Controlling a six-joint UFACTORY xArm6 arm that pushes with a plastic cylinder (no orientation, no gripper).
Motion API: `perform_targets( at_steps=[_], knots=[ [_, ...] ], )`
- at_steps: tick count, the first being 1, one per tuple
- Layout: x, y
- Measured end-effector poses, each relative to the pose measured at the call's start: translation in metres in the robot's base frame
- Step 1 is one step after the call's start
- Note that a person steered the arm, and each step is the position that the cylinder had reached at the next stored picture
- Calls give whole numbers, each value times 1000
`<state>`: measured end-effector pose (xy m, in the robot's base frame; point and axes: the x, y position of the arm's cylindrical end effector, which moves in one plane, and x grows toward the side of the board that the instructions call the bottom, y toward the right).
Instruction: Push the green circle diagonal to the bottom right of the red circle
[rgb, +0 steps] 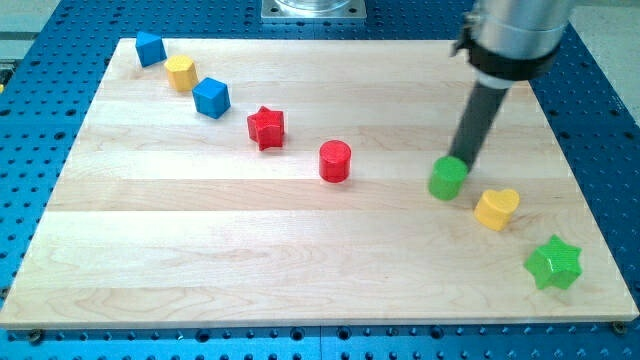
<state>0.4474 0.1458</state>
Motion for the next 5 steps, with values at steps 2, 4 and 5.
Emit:
perform_targets(
  at_steps=[2,4,5],
  knots=[
    [-19,1],
    [20,21],
    [29,3]
  ],
)
